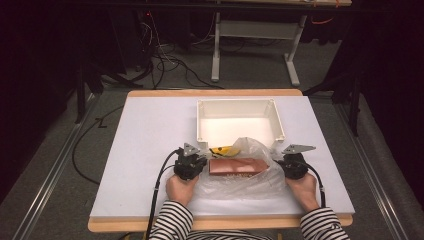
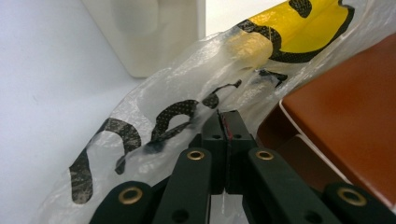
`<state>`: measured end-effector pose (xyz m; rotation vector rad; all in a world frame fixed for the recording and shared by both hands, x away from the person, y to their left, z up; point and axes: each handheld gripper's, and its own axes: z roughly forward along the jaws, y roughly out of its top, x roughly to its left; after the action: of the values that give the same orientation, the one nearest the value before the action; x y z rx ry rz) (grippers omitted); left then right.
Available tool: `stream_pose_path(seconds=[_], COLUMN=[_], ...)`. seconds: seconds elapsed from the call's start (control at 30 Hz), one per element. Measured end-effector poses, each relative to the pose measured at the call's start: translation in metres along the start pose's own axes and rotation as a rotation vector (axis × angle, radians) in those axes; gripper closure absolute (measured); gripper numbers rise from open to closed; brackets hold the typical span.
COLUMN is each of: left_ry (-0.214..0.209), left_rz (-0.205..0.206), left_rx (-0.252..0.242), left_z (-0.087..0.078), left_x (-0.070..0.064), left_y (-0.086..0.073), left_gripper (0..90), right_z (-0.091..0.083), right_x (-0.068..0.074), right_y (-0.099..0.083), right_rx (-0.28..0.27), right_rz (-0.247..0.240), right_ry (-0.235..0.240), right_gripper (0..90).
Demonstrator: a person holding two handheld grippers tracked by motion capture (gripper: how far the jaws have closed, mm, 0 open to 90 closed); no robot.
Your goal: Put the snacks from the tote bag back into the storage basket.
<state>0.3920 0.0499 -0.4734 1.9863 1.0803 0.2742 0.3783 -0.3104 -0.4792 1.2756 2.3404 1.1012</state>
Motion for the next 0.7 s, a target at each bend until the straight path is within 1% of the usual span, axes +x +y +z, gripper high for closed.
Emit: stream_pose_path(seconds=[0.03,0.07,0.1,0.13,0.17,0.2,0.23,0.27,0.3,0.33,0.37,0.43,0.47,0.5,0.53,0.57,0.63,0.67,0.7], left_ry=[-0.001,0.0,0.002,0.004,0.004,0.007,0.01,0.01,0.012,0.012,0.015,0.015,0.015,0.014,0.013,0.014,0.014,0.012,0.011], left_rz=[-0.006,-0.008,-0.007,-0.004,-0.004,-0.002,0.005,0.005,0.009,0.009,0.01,0.009,0.008,0.009,0.008,0.009,0.01,0.008,0.009], left_rx=[-0.007,-0.011,-0.014,-0.02,-0.02,-0.024,-0.027,-0.027,-0.031,-0.031,-0.034,-0.036,-0.038,-0.039,-0.04,-0.04,-0.042,-0.042,-0.041], left_z=[0.0,0.0,-0.001,-0.002,-0.002,-0.002,-0.003,-0.003,-0.004,-0.004,-0.005,-0.005,-0.005,-0.005,-0.005,-0.005,-0.006,-0.007,-0.008], left_x=[0.0,0.0,0.0,0.0,0.0,-0.001,-0.001,-0.001,-0.001,-0.001,-0.001,-0.001,-0.002,-0.002,-0.002,-0.003,-0.003,-0.003,-0.003], left_y=[-0.002,-0.002,-0.002,-0.002,-0.002,-0.002,-0.002,-0.002,-0.002,-0.002,-0.002,-0.002,-0.002,-0.002,-0.002,-0.003,-0.003,-0.003,-0.003], left_gripper=[90.0,89.9,89.9,89.8,89.8,89.8,89.8,89.7,89.7,89.7,89.7,89.7,89.7,89.7,89.7,89.6,89.6,89.6,89.6], right_z=[-0.001,-0.005,-0.009,-0.018,-0.018,-0.022,-0.033,-0.033,-0.044,-0.044,-0.05,-0.059,-0.061,-0.063,-0.063,-0.06,-0.052,-0.05,-0.045], right_x=[0.0,0.0,0.001,0.003,0.003,0.003,0.006,0.006,0.008,0.008,0.01,0.017,0.02,0.029,0.029,0.037,0.045,0.046,0.049], right_y=[0.0,0.0,0.0,0.001,0.001,0.001,0.003,0.003,0.007,0.007,0.009,0.015,0.017,0.023,0.023,0.025,0.027,0.027,0.026], right_rx=[-0.005,-0.017,-0.03,-0.063,-0.063,-0.081,-0.118,-0.118,-0.156,-0.156,-0.177,-0.199,-0.198,-0.196,-0.196,-0.179,-0.152,-0.148,-0.129], right_rz=[0.004,0.016,0.015,0.023,0.023,0.021,0.023,0.023,0.021,0.021,0.014,0.005,-0.004,-0.033,-0.033,-0.052,-0.075,-0.08,-0.09], right_ry=[-0.002,-0.004,-0.002,-0.001,-0.001,-0.006,-0.011,-0.011,-0.009,-0.009,0.0,0.031,0.04,0.075,0.075,0.093,0.1,0.097,0.097], right_gripper=[85.9,80.3,76.6,70.9,70.9,68.6,65.1,65.1,63.5,63.5,62.9,59.9,58.6,55.3,55.3,52.1,49.8,49.2,48.5])
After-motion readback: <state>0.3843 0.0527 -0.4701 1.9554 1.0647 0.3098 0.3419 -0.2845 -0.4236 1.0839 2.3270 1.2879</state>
